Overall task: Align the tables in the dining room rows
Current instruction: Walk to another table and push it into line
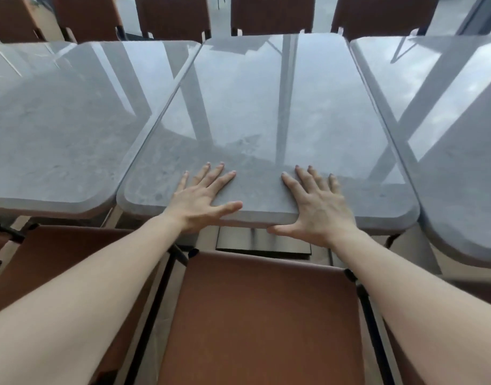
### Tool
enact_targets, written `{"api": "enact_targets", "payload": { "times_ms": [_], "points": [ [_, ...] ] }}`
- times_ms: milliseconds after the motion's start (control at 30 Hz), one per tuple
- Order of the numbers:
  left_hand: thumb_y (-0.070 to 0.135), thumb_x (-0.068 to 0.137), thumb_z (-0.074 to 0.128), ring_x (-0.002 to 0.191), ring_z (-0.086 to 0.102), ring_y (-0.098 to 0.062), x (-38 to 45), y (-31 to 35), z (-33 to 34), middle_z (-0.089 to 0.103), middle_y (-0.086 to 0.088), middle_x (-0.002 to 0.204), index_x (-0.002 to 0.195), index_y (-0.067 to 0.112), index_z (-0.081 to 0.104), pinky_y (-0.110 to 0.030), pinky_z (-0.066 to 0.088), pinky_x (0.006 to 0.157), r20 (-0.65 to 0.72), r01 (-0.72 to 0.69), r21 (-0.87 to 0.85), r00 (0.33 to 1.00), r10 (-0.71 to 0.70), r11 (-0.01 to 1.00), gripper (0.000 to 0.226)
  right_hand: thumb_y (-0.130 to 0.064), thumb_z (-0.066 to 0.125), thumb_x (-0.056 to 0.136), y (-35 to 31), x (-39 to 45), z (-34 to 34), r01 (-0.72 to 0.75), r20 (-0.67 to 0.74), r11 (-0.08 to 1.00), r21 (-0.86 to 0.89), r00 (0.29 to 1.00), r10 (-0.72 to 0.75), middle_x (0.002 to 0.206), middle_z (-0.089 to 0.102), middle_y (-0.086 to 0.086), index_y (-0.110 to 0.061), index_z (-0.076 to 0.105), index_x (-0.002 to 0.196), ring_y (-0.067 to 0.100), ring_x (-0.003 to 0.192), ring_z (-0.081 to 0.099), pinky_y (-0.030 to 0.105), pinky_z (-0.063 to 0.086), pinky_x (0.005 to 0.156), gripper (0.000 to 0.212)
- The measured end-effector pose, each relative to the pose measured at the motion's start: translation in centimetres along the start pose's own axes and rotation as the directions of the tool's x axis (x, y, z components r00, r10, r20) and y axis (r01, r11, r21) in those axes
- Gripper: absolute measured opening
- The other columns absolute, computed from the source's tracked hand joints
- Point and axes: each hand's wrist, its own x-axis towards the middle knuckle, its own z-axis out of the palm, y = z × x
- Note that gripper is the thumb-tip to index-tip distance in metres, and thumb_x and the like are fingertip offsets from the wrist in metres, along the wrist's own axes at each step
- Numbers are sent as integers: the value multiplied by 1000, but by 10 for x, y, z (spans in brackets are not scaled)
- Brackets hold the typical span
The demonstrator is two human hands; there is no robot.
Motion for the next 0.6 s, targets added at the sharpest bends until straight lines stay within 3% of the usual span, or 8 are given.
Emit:
{"api": "enact_targets", "payload": {
  "times_ms": [167,233,333,433,467,500,533,600],
  "points": [
    [78,81,0,154,-13,-7,-2,21,1,-7,21,167,155,52,10,-49,-14,122,27,164,-101,986,-162,981,79,-94,46,65,0,-1,-6,10,59,999,41,998,-12,170,3,3,-32,8,160,26,157,-6,57,-5,124,120],
    [65,100,14,155,-8,-6,-1,31,4,1,21,167,154,52,20,-50,-13,123,-25,250,-158,966,-257,955,55,-94,35,62,3,1,-13,-12,77,986,165,997,0,170,6,-1,-35,18,159,20,157,-5,52,-7,125,115],
    [48,106,33,155,3,-6,-2,40,3,18,19,166,148,46,40,-45,-10,123,-96,295,-304,936,-337,906,43,-87,23,61,6,7,-15,-80,39,924,375,997,71,168,20,-8,-40,40,148,13,156,6,44,-5,126,100],
    [35,106,44,153,20,-14,-10,38,1,32,7,163,142,27,53,-40,4,124,-210,231,-557,890,-405,798,38,-79,15,75,2,6,0,-44,-36,978,205,998,52,167,21,-7,-38,36,148,16,156,8,46,-1,125,86],
    [34,107,44,152,23,-17,-15,33,2,30,1,163,141,22,53,-39,11,123,-280,234,-638,817,-504,734,38,-74,12,79,0,6,6,-43,-75,985,164,996,56,167,23,-5,-36,37,147,18,156,11,48,2,125,81],
    [35,107,43,151,23,-20,-21,25,2,25,-3,165,143,20,51,-39,16,122,-332,271,-708,688,-646,652,41,-69,11,83,-1,5,10,-54,-110,986,155,991,72,165,27,-3,-35,39,146,20,155,15,50,6,125,76],
    [38,106,43,152,22,-22,-27,15,1,21,-5,167,148,18,46,-40,19,121,-325,326,-785,508,-797,528,46,-66,12,86,-1,5,11,-71,-126,985,160,988,92,164,30,-2,-34,41,144,20,155,18,51,9,124,72],
    [41,106,39,154,17,-24,-41,-12,-5,14,-6,169,157,14,30,-42,16,123,-105,294,-944,152,-983,147,59,-64,15,88,0,7,13,-86,-114,986,144,988,103,162,33,-2,-34,42,143,20,154,20,51,11,124,68]
  ]
}}
